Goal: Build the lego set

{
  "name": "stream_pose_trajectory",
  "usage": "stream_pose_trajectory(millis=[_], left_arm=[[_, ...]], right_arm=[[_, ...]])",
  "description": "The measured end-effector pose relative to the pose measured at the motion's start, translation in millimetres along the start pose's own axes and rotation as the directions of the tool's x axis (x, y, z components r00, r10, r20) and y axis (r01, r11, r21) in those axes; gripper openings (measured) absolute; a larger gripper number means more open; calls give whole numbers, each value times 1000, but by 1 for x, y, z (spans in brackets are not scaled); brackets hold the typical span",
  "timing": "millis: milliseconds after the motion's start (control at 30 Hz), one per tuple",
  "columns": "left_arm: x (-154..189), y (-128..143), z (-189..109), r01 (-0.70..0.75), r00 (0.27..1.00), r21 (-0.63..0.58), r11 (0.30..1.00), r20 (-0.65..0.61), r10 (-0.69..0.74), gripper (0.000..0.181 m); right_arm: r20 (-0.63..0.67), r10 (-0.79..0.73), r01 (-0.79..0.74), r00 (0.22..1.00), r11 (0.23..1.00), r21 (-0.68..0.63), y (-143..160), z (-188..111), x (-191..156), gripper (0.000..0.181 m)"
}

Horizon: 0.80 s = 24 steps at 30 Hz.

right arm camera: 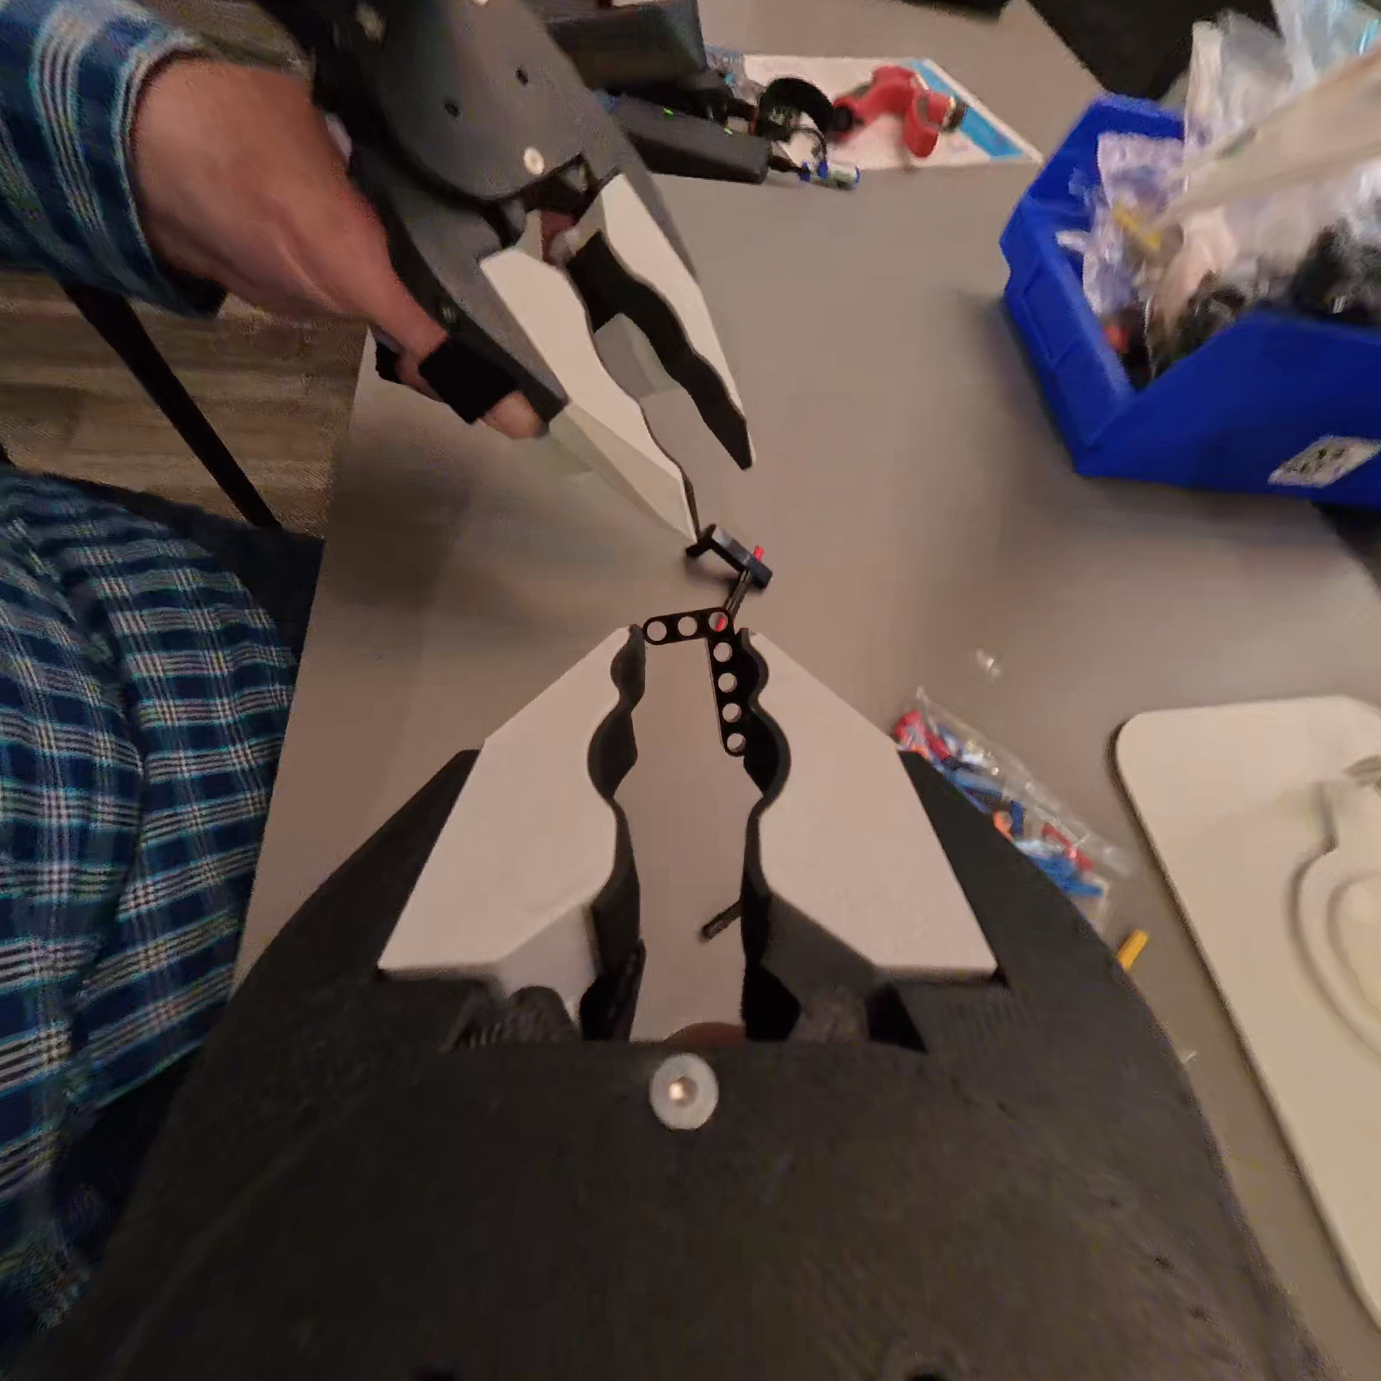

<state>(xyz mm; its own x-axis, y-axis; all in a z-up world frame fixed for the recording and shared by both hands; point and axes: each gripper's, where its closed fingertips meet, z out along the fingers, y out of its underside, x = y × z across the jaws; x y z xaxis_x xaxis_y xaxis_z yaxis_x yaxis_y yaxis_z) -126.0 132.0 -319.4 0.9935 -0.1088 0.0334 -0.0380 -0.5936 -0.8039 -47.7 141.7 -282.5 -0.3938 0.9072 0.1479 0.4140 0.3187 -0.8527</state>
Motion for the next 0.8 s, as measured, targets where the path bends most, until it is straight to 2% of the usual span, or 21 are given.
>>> stream_pose_trajectory(millis=[67, 133, 200, 300, 400, 533, 567, 667, 800], left_arm=[[28, -16, -7, 82, 985, 36, 996, -157, -75, 41], [53, -33, -13, 216, 925, 56, 975, -332, -186, 40], [64, -46, -18, 306, 862, 64, 950, -441, -248, 39], [74, -48, -19, 369, 796, 31, 929, -527, -299, 32], [82, -49, -19, 383, 770, 33, 923, -563, -299, 7], [82, -44, -17, 372, 806, 72, 925, -520, -284, 5], [82, -42, -17, 357, 823, 82, 930, -498, -272, 5], [75, -42, -20, 368, 856, 139, 919, -436, -277, 5], [66, -42, -21, 382, 886, 223, 897, -364, -287, 5]], right_arm=[[-33, -99, 99, 995, 995, 2, -7, 1, -2, 21], [-75, -225, 224, 971, 974, -32, -10, 3, -4, 21], [-115, -308, 303, 944, 951, -66, -12, 4, -4, 21], [-150, -396, 390, 906, 918, -74, -19, 1, -6, 21], [-169, -474, 460, 864, 881, -114, -19, 1, -7, 21], [-172, -525, 503, 834, 850, -155, -16, 4, -10, 21], [-172, -516, 493, 839, 855, -161, -15, 6, -10, 23], [-193, -385, 367, 903, 922, -121, -18, 9, -9, 51], [-184, 8, -15, 983, 999, -37, -17, 8, -3, 61]])
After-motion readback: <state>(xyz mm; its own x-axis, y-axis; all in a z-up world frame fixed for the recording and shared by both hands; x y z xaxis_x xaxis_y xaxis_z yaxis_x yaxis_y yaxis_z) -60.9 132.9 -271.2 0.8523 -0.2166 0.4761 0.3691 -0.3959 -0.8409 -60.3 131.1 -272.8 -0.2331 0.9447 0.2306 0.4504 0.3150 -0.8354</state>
